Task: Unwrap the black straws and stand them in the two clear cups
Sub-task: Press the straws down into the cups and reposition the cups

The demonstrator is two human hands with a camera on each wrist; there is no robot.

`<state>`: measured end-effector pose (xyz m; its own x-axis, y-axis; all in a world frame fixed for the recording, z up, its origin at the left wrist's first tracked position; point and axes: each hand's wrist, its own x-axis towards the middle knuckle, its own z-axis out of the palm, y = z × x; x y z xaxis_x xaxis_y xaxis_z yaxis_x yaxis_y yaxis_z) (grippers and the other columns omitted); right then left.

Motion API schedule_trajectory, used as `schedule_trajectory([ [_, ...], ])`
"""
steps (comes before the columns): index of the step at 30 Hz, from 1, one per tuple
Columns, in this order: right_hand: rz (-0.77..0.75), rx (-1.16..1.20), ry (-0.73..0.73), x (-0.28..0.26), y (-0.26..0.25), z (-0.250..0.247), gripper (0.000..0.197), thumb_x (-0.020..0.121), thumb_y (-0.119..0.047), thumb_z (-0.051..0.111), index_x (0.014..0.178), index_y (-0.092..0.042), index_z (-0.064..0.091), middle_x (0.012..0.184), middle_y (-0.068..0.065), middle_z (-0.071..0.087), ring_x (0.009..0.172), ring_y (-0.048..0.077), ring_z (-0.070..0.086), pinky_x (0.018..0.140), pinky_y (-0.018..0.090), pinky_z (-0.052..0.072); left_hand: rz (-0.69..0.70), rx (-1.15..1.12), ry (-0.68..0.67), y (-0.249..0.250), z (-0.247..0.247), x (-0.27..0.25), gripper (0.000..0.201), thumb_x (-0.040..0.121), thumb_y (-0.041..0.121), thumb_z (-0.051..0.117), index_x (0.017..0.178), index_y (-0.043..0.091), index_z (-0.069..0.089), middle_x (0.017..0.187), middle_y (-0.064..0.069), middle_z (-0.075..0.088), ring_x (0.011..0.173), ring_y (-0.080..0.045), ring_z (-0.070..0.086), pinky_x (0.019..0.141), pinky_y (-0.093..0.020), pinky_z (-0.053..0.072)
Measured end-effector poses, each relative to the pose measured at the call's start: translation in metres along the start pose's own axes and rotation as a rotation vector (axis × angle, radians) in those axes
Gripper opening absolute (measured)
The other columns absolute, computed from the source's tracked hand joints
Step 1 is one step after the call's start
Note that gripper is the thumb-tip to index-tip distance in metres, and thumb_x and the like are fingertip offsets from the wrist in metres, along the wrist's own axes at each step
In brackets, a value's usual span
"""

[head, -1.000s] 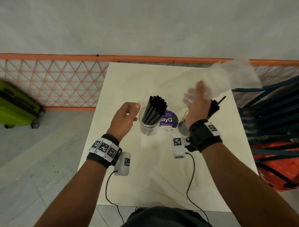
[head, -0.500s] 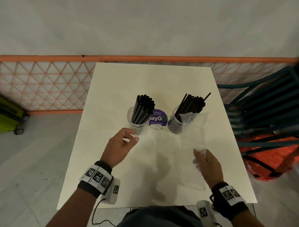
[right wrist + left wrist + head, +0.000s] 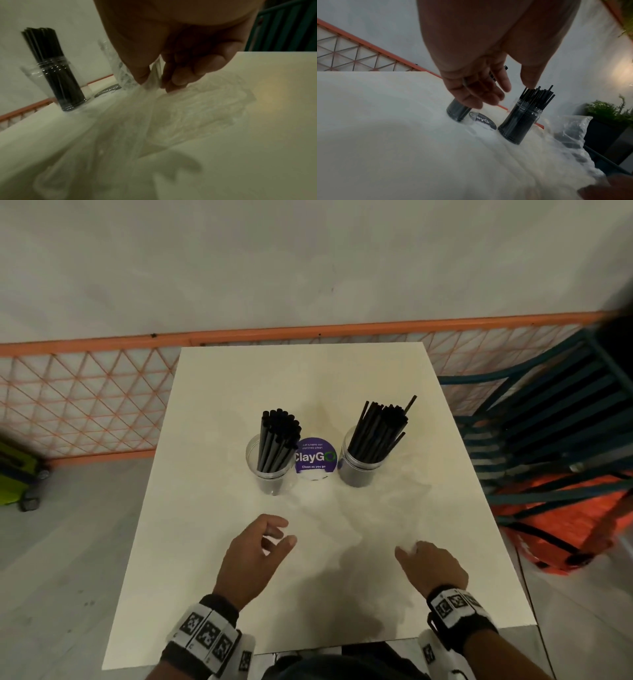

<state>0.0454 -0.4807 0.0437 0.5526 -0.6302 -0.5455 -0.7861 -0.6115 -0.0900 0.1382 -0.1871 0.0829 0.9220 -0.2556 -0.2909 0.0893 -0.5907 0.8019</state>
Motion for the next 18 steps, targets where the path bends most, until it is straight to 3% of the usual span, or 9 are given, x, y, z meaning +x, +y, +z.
schedule_trajectory([
  [5, -0.017, -0.012, -0.043, -0.008, -0.003, -0.027, 0.067, 0.069, -0.086, 0.041, 0.096, -0.026, 0.056, 0.085, -0.007, 0.064, 0.081, 0.020, 0.061, 0.077, 0.035, 0.047, 0.010, 0.015, 0.236, 0.024, -0.020, 0.039, 0.083, 0.065, 0.059, 0.083, 0.135, 0.038, 0.043, 0.125, 0.012, 0.057, 0.110, -0.013, 0.058, 0.091, -0.038, 0.052],
  [9, -0.110, 0.064, 0.068, -0.032, -0.008, -0.055, 0.057, 0.073, -0.075, 0.056, 0.090, -0.025, 0.037, 0.070, -0.008, 0.059, 0.066, 0.016, 0.056, 0.065, 0.034, 0.045, -0.009, 0.079, 0.288, 0.035, -0.032, 0.087, 0.121, 0.053, 0.064, 0.086, 0.152, 0.030, 0.025, 0.148, 0.003, 0.050, 0.137, -0.023, 0.041, 0.110, -0.048, 0.041],
  [12, -0.232, 0.091, 0.136, -0.045, -0.017, -0.073, 0.053, 0.074, -0.070, 0.061, 0.079, -0.025, 0.034, 0.057, -0.006, 0.053, 0.052, 0.012, 0.048, 0.053, 0.031, 0.040, 0.008, 0.131, 0.260, 0.042, -0.031, 0.114, 0.133, 0.049, 0.064, 0.088, 0.155, 0.025, 0.019, 0.154, 0.001, 0.046, 0.143, -0.023, 0.036, 0.116, -0.050, 0.035],
  [14, -0.418, 0.132, 0.177, -0.045, -0.029, -0.083, 0.047, 0.076, -0.064, 0.064, 0.072, -0.027, 0.034, 0.051, -0.006, 0.045, 0.045, 0.010, 0.040, 0.050, 0.029, 0.039, 0.031, 0.141, 0.235, 0.043, -0.028, 0.128, 0.136, 0.046, 0.068, 0.087, 0.155, 0.025, 0.017, 0.155, 0.002, 0.044, 0.145, -0.023, 0.034, 0.118, -0.053, 0.032],
  [16, -0.640, 0.153, 0.175, -0.043, -0.049, -0.093, 0.039, 0.078, -0.060, 0.063, 0.069, -0.034, 0.035, 0.054, -0.009, 0.045, 0.051, 0.013, 0.045, 0.049, 0.020, 0.035, 0.065, 0.153, 0.210, 0.042, -0.024, 0.139, 0.138, 0.043, 0.072, 0.084, 0.155, 0.027, 0.017, 0.157, -0.001, 0.042, 0.147, -0.026, 0.032, 0.119, -0.056, 0.029],
  [18, -0.805, 0.171, 0.153, -0.036, -0.079, -0.102, 0.030, 0.079, -0.059, 0.060, 0.071, -0.039, 0.038, 0.065, -0.016, 0.049, 0.064, 0.008, 0.052, 0.053, 0.015, 0.032, 0.107, 0.177, 0.199, 0.040, -0.020, 0.147, 0.135, 0.044, 0.072, 0.084, 0.154, 0.027, 0.020, 0.155, -0.006, 0.043, 0.146, -0.030, 0.033, 0.119, -0.058, 0.026],
])
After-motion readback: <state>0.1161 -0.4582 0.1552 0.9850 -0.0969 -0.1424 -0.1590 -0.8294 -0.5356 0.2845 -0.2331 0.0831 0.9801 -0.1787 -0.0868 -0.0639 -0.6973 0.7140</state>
